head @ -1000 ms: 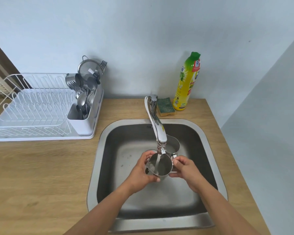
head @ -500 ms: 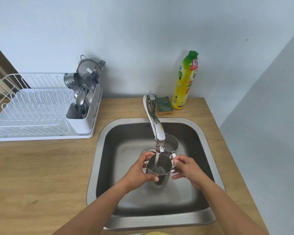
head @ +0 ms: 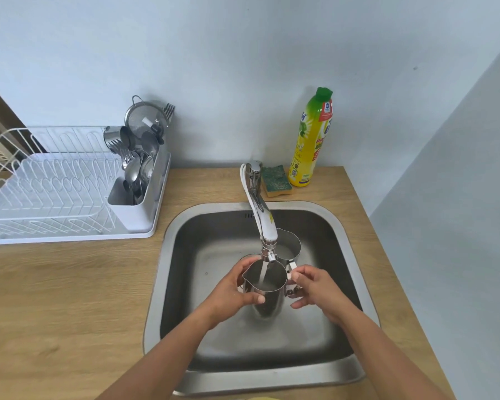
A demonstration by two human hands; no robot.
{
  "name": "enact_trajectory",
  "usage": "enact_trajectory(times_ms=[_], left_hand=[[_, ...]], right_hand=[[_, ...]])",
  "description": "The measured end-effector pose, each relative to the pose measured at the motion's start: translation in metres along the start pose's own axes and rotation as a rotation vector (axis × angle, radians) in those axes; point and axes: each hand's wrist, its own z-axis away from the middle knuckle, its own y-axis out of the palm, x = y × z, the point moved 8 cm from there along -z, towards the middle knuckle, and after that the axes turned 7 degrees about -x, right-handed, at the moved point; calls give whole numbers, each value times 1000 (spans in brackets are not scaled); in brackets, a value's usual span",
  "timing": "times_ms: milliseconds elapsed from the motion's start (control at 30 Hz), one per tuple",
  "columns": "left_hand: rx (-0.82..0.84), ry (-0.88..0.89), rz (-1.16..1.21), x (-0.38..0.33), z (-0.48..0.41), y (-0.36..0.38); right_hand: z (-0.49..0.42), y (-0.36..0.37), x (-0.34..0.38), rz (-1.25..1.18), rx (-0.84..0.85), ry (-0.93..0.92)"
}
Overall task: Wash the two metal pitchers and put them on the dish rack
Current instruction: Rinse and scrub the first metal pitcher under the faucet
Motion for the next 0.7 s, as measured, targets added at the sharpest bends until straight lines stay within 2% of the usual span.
enact_trajectory(times_ms=[100, 233, 333, 533, 700], left_hand=[[-27, -38, 31, 6, -3, 0], [-63, -92, 93, 13, -7, -10], [-54, -132, 124, 12, -8, -13], [-110, -324, 106, 27, -10, -8], [-92, -447, 44, 35, -9, -7]], right_hand=[[-1, 0, -2, -13, -29, 19], [4, 8, -5, 59, 26, 63], [5, 12, -3, 122, 0, 66], [1, 18, -9, 330, -108, 97], [1, 22, -7, 402, -86, 125]])
